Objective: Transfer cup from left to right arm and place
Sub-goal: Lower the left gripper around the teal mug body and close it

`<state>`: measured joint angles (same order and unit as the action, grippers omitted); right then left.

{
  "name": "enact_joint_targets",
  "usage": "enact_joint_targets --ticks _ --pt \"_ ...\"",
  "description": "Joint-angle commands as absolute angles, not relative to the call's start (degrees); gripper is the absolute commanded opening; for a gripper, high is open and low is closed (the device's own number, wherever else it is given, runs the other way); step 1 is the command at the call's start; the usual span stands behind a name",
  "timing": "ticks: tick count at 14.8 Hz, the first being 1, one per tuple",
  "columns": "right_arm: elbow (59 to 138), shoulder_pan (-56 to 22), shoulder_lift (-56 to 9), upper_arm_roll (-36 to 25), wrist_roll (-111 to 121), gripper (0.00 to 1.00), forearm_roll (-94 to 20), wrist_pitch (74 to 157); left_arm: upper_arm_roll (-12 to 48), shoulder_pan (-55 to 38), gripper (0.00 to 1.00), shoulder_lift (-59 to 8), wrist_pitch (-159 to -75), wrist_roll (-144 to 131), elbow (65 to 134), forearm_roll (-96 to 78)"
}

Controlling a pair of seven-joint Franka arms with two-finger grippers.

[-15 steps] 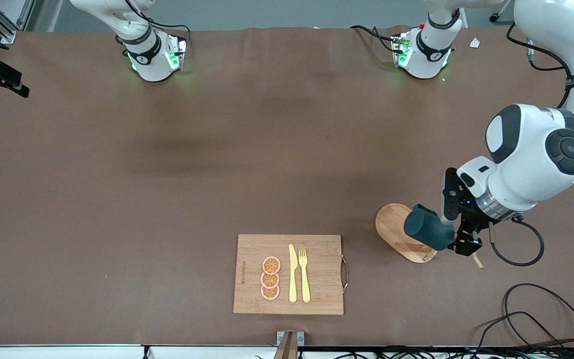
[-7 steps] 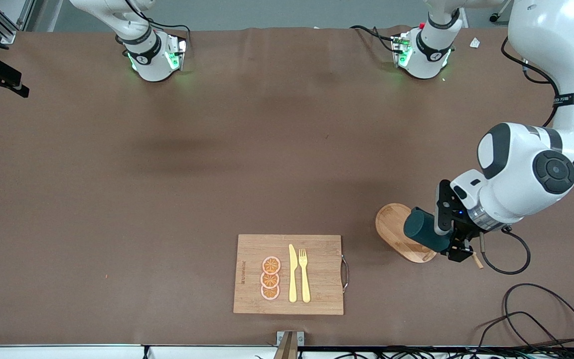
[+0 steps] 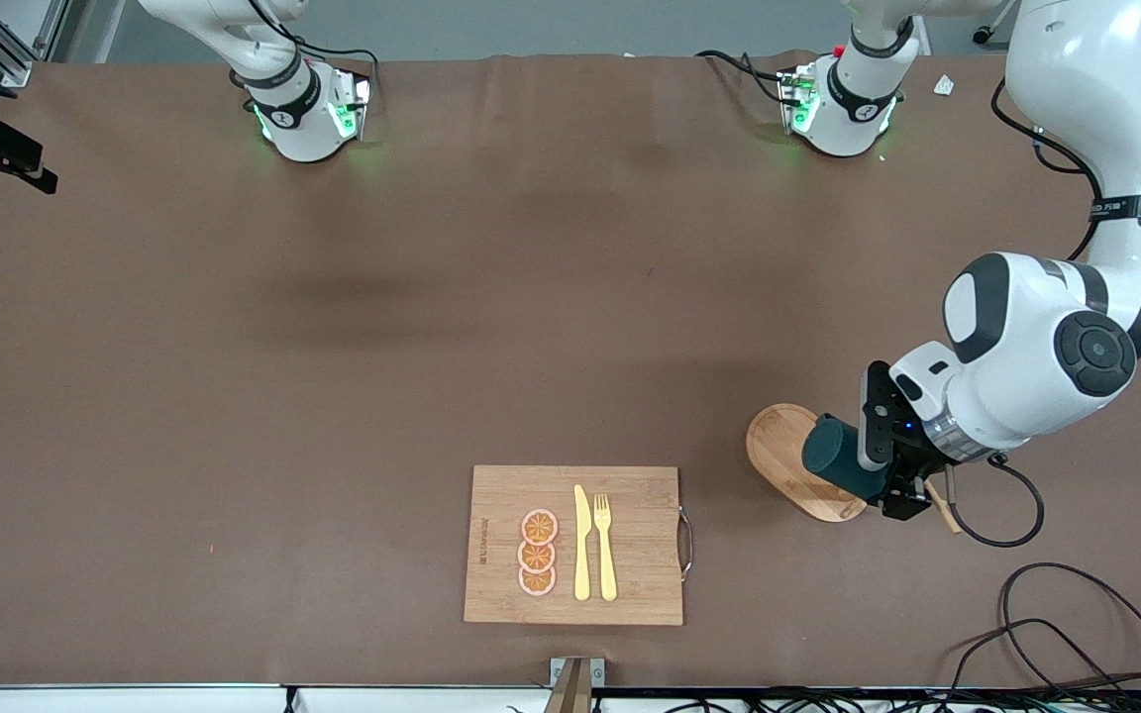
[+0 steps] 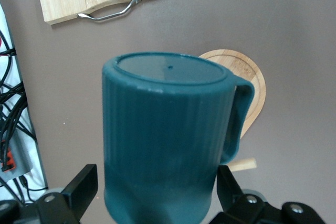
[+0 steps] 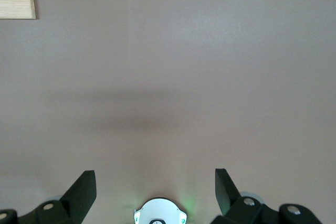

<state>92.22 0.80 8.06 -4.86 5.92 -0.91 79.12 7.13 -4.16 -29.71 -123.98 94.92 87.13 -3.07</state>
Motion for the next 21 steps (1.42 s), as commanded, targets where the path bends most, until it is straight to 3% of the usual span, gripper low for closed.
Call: enact_joint_targets --ticks 1,7,11,21 --pt "93.16 2.02 9.05 -4.31 6.77 1.0 -1.32 79.01 7.47 -3.52 1.0 -30.41 -124.54 96.5 87.1 -4.66" --pt "93.16 2.02 8.96 -4.31 6.77 1.0 -1.32 79.01 7.47 -3.52 0.99 -30.94 -124.54 98.08 87.1 -6.32" --pt "93.16 1.93 8.96 -4.31 6.77 1.0 -1.32 79.01 7.47 -3.43 0.65 -30.94 -124.54 98.7 86.84 -6.59" --pt "93.16 2.02 8.96 -4.39 6.77 1.0 -1.32 79.01 7.47 -4.39 0.64 -29.36 -121.39 97.82 83.77 -8.7"
